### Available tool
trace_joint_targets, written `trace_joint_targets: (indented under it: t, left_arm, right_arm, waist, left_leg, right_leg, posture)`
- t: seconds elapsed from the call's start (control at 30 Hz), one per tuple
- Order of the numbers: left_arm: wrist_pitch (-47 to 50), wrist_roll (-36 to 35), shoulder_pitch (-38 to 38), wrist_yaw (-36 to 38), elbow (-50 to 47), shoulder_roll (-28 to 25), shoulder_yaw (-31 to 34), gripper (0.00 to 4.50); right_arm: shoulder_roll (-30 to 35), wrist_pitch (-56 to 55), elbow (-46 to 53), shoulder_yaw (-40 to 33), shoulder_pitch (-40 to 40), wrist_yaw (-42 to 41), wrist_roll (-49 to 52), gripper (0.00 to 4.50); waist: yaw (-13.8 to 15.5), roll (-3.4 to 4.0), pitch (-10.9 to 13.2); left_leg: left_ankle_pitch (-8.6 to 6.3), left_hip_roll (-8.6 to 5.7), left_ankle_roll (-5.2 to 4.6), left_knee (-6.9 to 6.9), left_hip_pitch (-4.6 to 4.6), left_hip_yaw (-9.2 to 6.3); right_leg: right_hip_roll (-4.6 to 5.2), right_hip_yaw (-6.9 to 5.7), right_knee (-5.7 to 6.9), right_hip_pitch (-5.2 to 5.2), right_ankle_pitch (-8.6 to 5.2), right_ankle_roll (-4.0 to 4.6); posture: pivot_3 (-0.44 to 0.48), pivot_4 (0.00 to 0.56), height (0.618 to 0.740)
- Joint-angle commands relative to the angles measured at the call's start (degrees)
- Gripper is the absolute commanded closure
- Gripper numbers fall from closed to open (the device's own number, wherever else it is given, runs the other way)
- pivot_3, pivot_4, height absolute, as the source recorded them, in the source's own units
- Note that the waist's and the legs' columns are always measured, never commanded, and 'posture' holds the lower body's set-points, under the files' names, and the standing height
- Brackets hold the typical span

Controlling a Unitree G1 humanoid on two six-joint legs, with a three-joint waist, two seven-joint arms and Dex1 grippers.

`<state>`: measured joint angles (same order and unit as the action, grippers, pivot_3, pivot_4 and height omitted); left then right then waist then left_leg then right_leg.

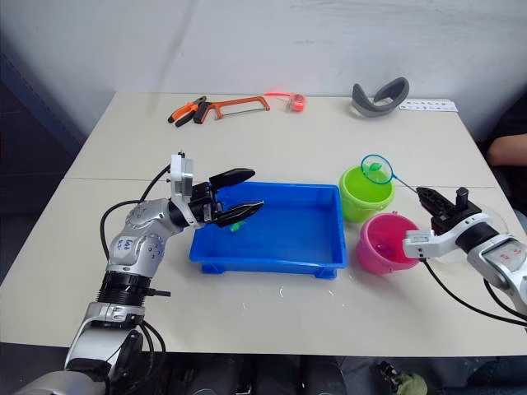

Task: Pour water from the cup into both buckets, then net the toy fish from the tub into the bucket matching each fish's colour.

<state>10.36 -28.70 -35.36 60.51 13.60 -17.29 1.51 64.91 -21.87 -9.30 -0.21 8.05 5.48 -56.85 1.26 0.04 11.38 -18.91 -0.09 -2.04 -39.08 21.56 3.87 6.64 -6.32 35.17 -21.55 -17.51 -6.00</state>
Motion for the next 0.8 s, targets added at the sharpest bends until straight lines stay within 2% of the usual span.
trace_joint_targets:
  t: [0.03,0.23,0.43,0.63,0.8]
  left_arm:
    - [-1.22,0.24,-0.64,-0.06,-0.91,0.06,0.4,0.05]
    - [-1.21,-0.04,0.1,-0.33,-1.72,-0.43,0.89,0.05]
    - [-1.36,0.1,0.4,-0.66,-1.96,-0.06,0.5,0.05]
    - [-2.56,0.46,-0.87,-0.28,-0.16,0.51,0.39,0.05]
    - [-4.28,1.03,-2.39,0.0,2.17,1.82,0.31,0.05]
  right_arm:
    - [0.19,0.77,0.01,-0.29,0.02,0.25,1.03,4.5]
    - [3.14,-1.68,5.24,-6.73,-4.5,5.68,2.63,4.5]
    - [4.71,-1.65,2.49,-3.12,-5.49,12.73,-4.3,4.5]
    - [8.6,-1.15,2.89,-7.82,-7.24,15.85,-4.05,4.5]
    - [10.7,-1.98,0.66,-4.58,-7.02,17.25,-6.2,4.5]
  waist:
    - [-0.01,0.0,0.0]
    - [0.08,0.01,0.0]
    - [0.0,0.0,0.0]
    - [0.04,0.02,0.0]
    - [0.02,0.0,-0.01]
  left_leg:
    - [0.0,0.0,0.0,0.0,0.0,0.0]
    - [0.0,0.0,0.0,0.0,0.0,-0.01]
    - [0.01,0.0,0.02,-0.01,-0.01,0.01]
    - [0.01,-0.01,0.02,0.01,0.0,0.01]
    - [0.02,0.04,0.05,0.01,-0.01,0.01]
  right_leg:
    - [0.0,0.0,0.0,0.0,0.0,0.0]
    - [0.01,0.0,0.0,0.0,0.0,0.0]
    - [0.0,0.02,0.03,-0.01,0.0,0.01]
    - [0.01,0.02,0.01,-0.01,-0.01,0.01]
    - [-0.03,0.02,0.01,0.0,-0.01,0.02]
  posture:
    - [0.0,0.15,0.74]
    - [0.0,0.15,0.74]
    - [0.0,0.15,0.74]
    - [0.0,0.15,0.74]
    - [0.0,0.15,0.74]
